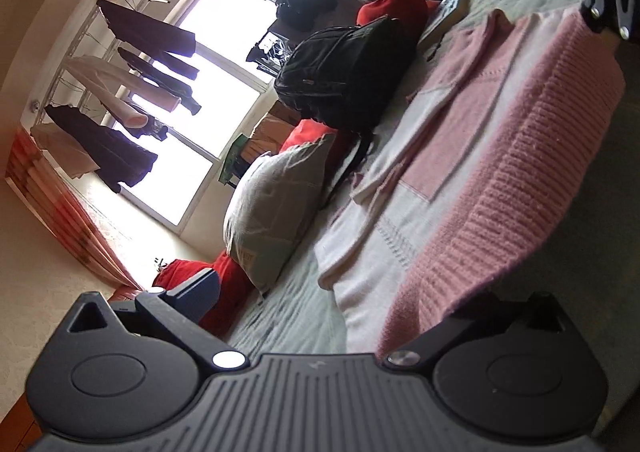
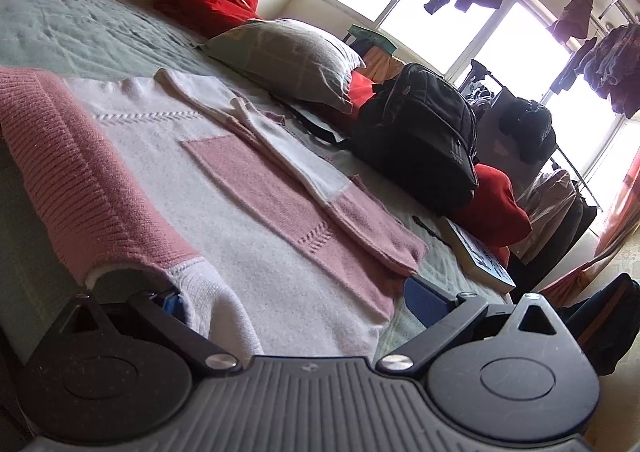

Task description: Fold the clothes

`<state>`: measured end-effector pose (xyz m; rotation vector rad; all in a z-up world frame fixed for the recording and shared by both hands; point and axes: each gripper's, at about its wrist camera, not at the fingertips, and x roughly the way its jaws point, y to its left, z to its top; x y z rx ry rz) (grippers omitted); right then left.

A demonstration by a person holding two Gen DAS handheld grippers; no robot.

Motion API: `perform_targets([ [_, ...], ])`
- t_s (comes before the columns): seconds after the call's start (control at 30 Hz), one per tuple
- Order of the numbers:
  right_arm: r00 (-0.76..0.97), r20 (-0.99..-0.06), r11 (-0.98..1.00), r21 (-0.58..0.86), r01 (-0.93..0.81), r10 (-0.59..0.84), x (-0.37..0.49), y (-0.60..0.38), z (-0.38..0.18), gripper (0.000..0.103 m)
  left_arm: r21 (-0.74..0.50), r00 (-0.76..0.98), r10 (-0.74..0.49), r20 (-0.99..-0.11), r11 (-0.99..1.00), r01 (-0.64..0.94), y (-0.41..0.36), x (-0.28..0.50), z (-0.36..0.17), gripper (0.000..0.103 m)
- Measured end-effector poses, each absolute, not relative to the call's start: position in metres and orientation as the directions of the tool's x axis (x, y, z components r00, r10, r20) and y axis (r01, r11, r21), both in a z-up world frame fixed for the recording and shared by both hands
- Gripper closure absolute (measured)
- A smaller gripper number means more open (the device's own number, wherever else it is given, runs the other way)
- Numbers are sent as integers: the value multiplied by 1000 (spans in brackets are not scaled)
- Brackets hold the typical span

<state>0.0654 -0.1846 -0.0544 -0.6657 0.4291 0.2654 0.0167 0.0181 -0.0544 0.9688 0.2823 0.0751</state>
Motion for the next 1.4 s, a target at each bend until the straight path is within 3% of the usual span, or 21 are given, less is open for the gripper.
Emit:
perform_targets([
  [0.53,903,-419,776,-539,-328,91,169,-187,-26,0,804,961,201,-188,593,33,22,115,-29,0],
  [1.4,913,-407,755,-588,-289,32,323,-174,-29,0,758,942,229,-245,651,39,43,269,-43,0],
])
